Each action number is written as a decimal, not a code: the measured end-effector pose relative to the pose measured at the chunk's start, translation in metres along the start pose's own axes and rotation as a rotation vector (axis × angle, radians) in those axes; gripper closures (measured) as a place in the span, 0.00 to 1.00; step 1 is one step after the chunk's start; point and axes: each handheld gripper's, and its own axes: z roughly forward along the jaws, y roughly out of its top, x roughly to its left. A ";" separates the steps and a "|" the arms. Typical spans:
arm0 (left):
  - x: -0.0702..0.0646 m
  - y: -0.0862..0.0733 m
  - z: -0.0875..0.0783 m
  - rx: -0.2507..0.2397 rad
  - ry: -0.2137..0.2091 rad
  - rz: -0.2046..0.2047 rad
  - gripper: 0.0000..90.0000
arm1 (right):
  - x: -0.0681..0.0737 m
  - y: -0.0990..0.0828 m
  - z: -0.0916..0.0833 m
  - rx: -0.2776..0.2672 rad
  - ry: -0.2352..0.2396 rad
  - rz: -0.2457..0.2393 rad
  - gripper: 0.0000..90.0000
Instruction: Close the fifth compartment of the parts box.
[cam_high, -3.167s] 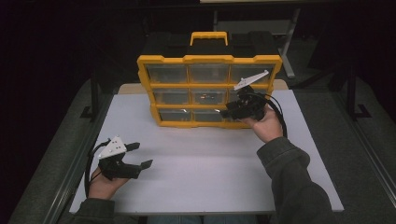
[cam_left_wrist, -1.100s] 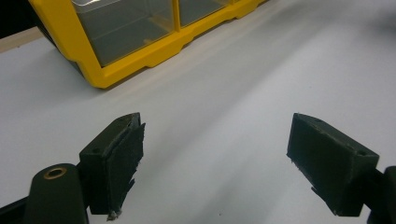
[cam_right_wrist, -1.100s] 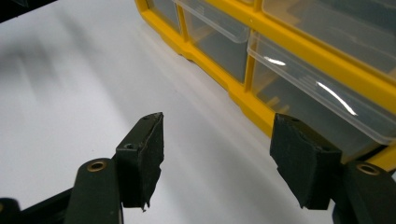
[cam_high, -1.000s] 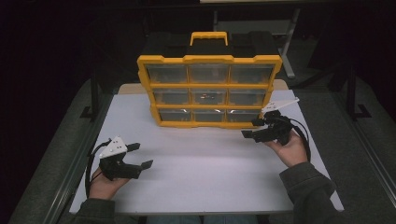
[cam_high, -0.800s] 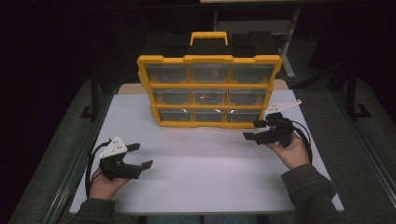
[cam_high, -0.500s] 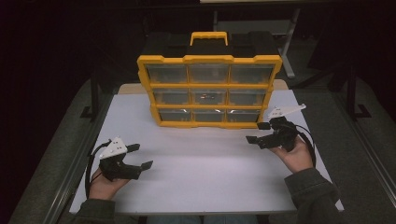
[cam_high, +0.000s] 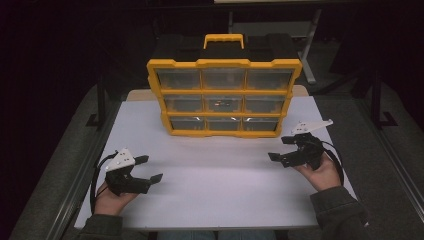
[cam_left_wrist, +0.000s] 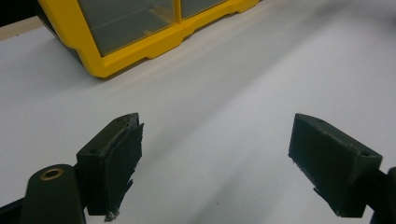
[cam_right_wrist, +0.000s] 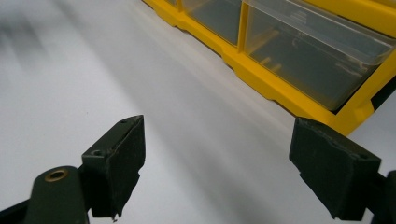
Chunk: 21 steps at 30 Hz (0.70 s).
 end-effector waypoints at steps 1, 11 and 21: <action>0.000 0.000 0.000 0.000 0.000 -0.003 0.18 | 0.001 -0.001 0.000 -0.006 -0.002 -0.003 0.19; -0.001 -0.003 -0.002 0.002 0.001 0.000 0.18 | 0.003 -0.015 -0.004 -0.002 -0.027 0.004 0.16; -0.002 -0.008 -0.004 0.010 0.006 -0.008 0.18 | 0.000 -0.034 -0.007 -0.003 -0.041 0.039 0.16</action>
